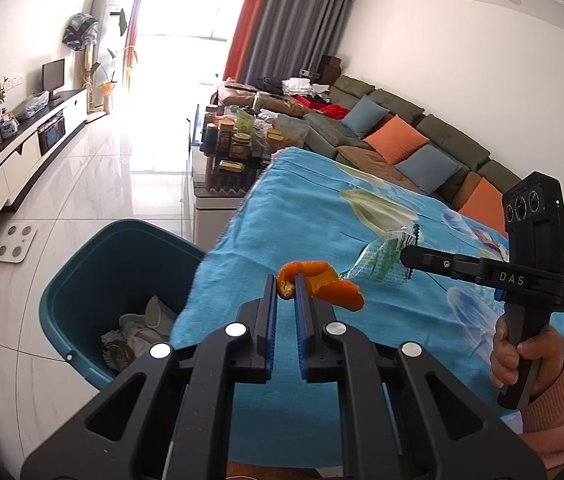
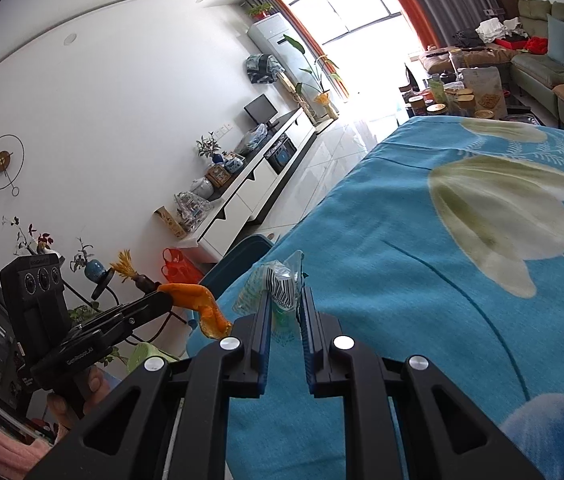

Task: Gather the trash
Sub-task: 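Carry the orange peel in the left tool and the zip bag in the right tool to the teal bin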

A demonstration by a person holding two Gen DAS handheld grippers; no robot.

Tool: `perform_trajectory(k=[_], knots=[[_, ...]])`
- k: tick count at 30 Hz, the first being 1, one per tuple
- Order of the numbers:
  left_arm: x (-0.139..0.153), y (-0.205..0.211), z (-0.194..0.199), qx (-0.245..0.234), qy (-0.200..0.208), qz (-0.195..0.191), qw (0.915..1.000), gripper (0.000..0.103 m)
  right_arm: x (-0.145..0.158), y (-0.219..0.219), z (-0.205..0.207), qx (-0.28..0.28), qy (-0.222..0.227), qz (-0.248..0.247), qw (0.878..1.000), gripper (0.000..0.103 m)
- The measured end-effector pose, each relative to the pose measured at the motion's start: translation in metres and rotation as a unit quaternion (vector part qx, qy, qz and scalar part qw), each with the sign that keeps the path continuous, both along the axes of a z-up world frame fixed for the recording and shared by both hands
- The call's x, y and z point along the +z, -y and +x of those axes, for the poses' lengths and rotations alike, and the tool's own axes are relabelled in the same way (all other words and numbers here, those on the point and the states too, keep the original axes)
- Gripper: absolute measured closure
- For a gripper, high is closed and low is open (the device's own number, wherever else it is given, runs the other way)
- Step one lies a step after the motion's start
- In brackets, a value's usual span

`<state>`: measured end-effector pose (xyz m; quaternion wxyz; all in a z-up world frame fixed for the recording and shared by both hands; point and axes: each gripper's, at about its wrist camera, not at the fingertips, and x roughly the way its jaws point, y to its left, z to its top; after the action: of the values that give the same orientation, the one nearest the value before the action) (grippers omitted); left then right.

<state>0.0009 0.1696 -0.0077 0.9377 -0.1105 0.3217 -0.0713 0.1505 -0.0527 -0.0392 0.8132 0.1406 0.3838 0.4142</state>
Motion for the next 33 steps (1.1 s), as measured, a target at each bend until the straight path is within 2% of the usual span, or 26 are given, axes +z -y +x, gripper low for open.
perform_trajectory(k=[33], knots=[[0.001,-0.073,-0.012,0.093,0.001,-0.008,0.9956,0.094,0.009,-0.073,0.008,0.065,0.010,-0.023,0.998,0.090]])
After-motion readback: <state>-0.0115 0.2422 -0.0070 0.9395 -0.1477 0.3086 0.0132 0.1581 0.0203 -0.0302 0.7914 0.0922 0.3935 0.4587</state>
